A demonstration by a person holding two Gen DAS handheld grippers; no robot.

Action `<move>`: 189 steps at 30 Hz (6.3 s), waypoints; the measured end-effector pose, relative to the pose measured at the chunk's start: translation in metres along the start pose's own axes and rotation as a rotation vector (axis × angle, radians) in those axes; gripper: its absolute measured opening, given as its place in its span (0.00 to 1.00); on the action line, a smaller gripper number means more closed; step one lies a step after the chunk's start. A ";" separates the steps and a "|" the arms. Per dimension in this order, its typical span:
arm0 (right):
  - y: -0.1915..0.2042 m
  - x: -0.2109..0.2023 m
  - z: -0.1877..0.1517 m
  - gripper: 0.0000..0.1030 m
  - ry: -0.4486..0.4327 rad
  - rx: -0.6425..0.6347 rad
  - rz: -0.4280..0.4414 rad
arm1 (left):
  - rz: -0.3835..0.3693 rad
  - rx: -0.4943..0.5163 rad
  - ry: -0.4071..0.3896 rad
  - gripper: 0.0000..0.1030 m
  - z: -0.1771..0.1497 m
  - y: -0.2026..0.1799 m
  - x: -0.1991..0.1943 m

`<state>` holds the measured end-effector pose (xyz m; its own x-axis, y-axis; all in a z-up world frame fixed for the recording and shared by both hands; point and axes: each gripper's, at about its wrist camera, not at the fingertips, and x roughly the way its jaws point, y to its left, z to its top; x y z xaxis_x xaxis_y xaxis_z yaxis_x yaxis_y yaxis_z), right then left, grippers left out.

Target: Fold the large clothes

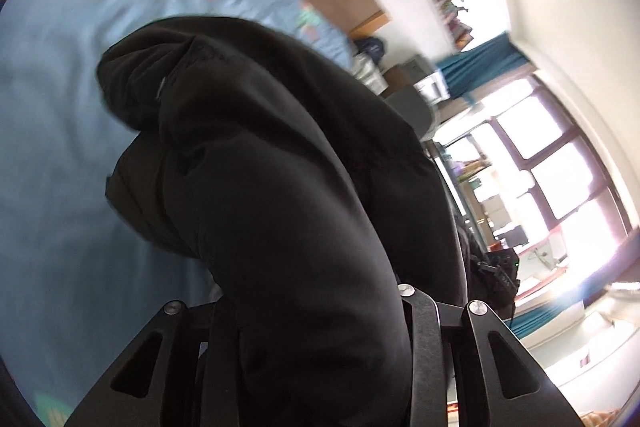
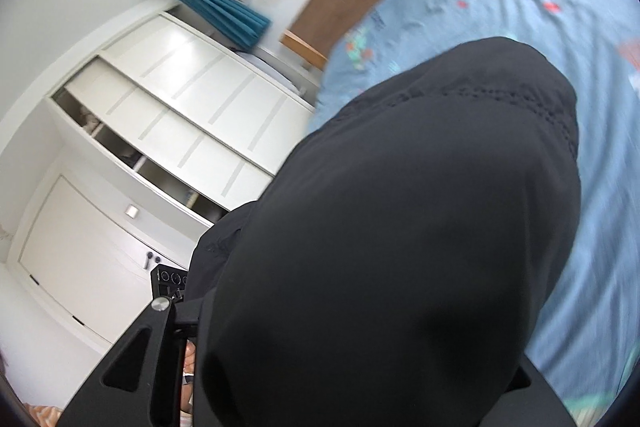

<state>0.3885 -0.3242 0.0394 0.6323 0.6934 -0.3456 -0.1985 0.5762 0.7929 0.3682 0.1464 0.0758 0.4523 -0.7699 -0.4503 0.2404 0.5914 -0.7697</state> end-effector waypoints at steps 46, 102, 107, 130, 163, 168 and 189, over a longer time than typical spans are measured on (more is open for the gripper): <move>0.127 -0.196 -0.151 0.71 -0.124 -0.204 -0.570 | 0.699 0.227 -0.273 0.80 -0.169 -0.098 -0.122; 0.264 -0.187 -0.302 0.91 -0.276 -0.497 -0.713 | 0.932 0.455 -0.410 0.99 -0.283 -0.229 -0.118; 0.261 -0.185 -0.303 0.91 -0.269 -0.498 -0.719 | 0.924 0.455 -0.413 0.99 -0.284 -0.230 -0.117; 0.258 -0.186 -0.302 0.91 -0.272 -0.493 -0.726 | 0.945 0.460 -0.404 0.99 -0.286 -0.232 -0.110; 0.255 -0.190 -0.301 0.91 -0.267 -0.495 -0.729 | 0.921 0.440 -0.361 0.99 -0.287 -0.226 -0.105; 0.256 -0.190 -0.302 0.91 -0.271 -0.494 -0.728 | 0.923 0.443 -0.362 0.99 -0.287 -0.225 -0.105; 0.258 -0.190 -0.299 0.91 -0.277 -0.505 -0.729 | 0.925 0.452 -0.358 0.99 -0.285 -0.222 -0.107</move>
<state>-0.0069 -0.1778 0.1590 0.8723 -0.0042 -0.4889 0.0563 0.9942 0.0918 0.0221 0.0290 0.1655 0.8269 0.0901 -0.5552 -0.0618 0.9957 0.0696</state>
